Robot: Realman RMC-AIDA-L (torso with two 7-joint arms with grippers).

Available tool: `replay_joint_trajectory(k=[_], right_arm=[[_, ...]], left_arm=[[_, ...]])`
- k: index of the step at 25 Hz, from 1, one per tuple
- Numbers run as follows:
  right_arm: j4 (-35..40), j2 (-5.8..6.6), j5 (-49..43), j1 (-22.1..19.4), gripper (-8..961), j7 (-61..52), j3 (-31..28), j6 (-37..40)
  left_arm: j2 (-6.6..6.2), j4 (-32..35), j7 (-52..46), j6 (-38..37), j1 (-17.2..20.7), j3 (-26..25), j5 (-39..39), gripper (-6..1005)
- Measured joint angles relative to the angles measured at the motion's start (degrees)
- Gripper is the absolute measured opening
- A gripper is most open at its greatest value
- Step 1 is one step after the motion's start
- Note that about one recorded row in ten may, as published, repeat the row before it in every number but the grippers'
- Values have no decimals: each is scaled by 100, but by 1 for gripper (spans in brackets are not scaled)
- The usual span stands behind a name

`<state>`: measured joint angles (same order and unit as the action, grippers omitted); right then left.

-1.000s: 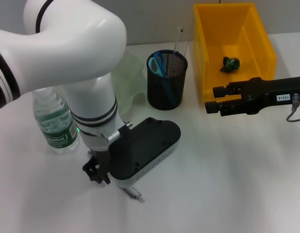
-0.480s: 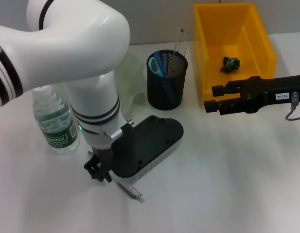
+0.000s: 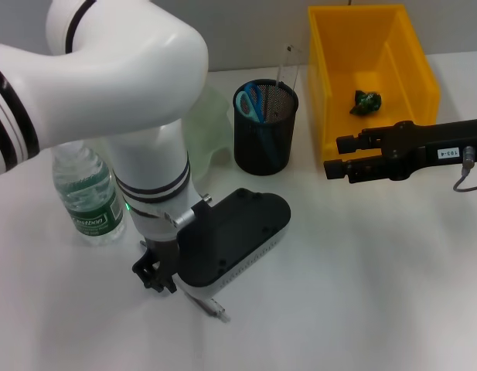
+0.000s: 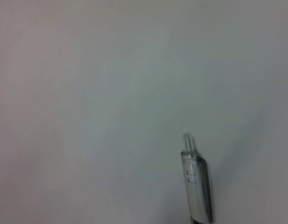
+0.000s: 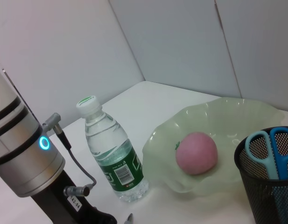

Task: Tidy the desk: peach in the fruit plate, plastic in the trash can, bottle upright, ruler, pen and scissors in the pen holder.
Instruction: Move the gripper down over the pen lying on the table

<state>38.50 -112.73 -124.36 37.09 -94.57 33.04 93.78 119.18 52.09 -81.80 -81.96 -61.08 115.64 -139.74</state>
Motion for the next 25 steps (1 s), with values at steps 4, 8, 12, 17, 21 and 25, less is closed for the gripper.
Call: replay_joint_trajectory(k=[4,8,12,17,21,25], right_arm=[[0,2,0,0,751,0,1,0],[0,4,0,0,751,0,1,0],[0,6,0,2,751,0,1,0],[0,7,0,9,751,0,0,0],[0,12,0,21,751,0,0,0],[-1,17,0,40,751,0,0,0]], left_arm=[[0,-37,-5,48,-4,55,16,343],[0,-49,-11,83,-9,89,29,325],[0,-52,-11,105,-14,99,41,307],[0,-59,-11,134,-25,108,72,295],[0,-74,-11,149,-34,124,107,291],[0,-141,-12,206,-38,157,116,286]])
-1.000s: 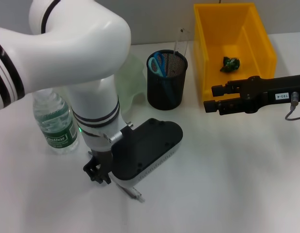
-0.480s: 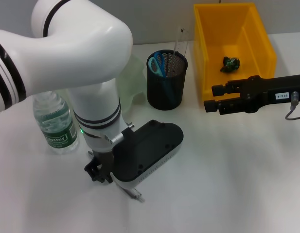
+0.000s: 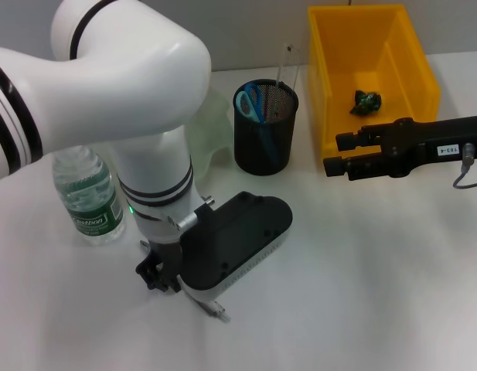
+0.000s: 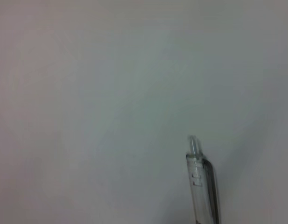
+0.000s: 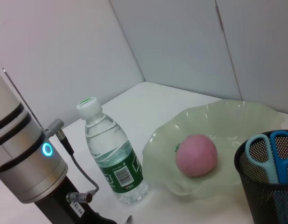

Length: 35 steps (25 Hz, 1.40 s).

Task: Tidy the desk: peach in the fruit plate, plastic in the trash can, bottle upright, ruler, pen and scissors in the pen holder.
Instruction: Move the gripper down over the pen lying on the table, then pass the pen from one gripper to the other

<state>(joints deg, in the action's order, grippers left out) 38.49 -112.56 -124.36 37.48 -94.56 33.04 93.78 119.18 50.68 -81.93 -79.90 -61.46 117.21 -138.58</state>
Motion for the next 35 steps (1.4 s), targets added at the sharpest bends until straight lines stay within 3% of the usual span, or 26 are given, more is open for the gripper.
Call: replay_joint_trajectory(k=[9,23,29,30,31,32,35], right_arm=[[0,8,0,14,751,0,0,0],[0,6,0,13,751,0,0,-10],[0,15,0,-49,751,-5,0,21],[0,15,0,-49,751,-5,0,21],[0,18,0,-68,751,-5,0,26],[0,18,0,-68,751,-5,0,26],[2,53,0,-150,751,29,0,45]], left_arm=[[0,-49,-42,99,17,65,-1,283],[0,-40,-11,73,30,-22,1,134],[-41,387,-189,-775,62,-1432,2,126],[-41,387,-189,-775,62,-1432,2,127],[-44,434,-352,-942,112,-1971,1,127],[-44,434,-352,-942,112,-1971,1,127],[-18,437,-637,-971,291,-2796,8,127]])
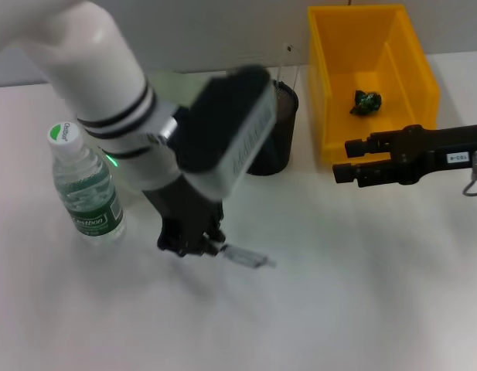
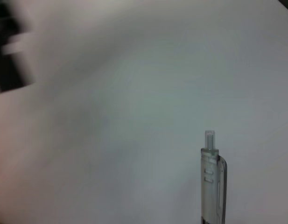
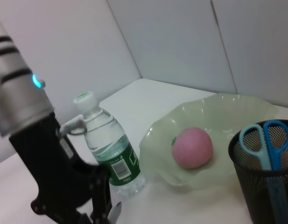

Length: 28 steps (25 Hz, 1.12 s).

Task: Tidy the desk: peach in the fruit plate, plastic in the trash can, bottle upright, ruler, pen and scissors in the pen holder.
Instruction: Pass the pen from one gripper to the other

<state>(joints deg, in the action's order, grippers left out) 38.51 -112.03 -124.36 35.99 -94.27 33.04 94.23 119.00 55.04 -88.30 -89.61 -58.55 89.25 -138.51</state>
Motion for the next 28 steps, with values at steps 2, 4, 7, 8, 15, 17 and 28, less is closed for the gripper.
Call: replay_joint_trajectory(k=[2,4,7,8,15,17,28], right_arm=[[4,17,0,-19,751,1,0,8],[57,31,0,-63,751,1,-5,45],[216,54,31,-163,751,2,-72,209],[250,78,64,-208,751,12,-102,281],[272,98,53,-227,751,50,-71,267],[307,76,59,-225,751,81,-69,243],[303,19,71,-187,751,237,-82,167]], left_arm=[[4,9,-63,6,57,-178,58,127],[4,36,-174,23,195,-511,231,126],[-3,66,-300,79,466,-1005,628,126],[-4,84,-360,110,587,-1166,818,126],[-8,743,-852,339,1605,-1253,2054,127],[-6,901,-893,370,1848,-1250,2386,127],[-6,35,386,558,3001,-871,5594,126]])
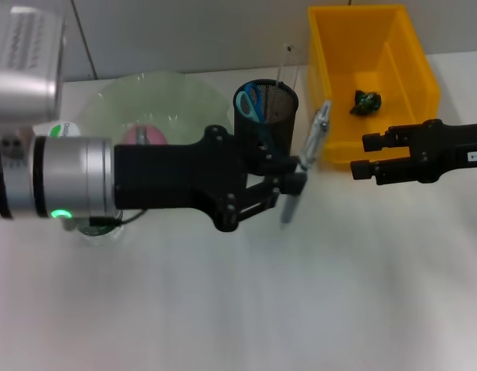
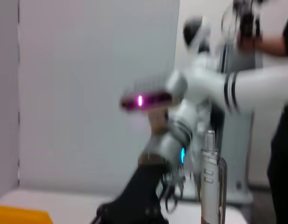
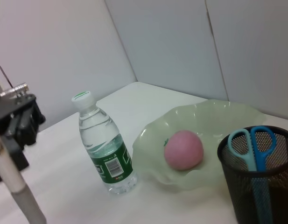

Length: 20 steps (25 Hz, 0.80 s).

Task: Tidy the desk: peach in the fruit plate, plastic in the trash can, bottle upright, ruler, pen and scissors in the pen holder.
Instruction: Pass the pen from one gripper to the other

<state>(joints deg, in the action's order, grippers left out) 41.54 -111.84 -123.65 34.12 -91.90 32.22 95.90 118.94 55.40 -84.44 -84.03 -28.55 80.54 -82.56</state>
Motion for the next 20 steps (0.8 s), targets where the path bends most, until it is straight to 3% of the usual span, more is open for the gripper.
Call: replay_joint_trajectory(k=[8,10,11,15,20], right_arm=[[-25,-78,149,-49,751,251,-61,38],[-97,-150,318,-65,751,425,-66,23],[-97,-150,318,-65,751,425,-66,23],[-187,-301,493,-71,751,748,-67,34],[-275,-345,553,-139,751,963,-66,104]], left_arm=[[14,-1487,1389,160,48,448,1722,127],[16,-2002,2065,424,58,883,2387,126],[16,-2002,2065,424,58,883,2387,126],[20,-2261,2760,1071,167,1723,3098,126],[23,-2266,2962,1474,314,2062,3448,126]])
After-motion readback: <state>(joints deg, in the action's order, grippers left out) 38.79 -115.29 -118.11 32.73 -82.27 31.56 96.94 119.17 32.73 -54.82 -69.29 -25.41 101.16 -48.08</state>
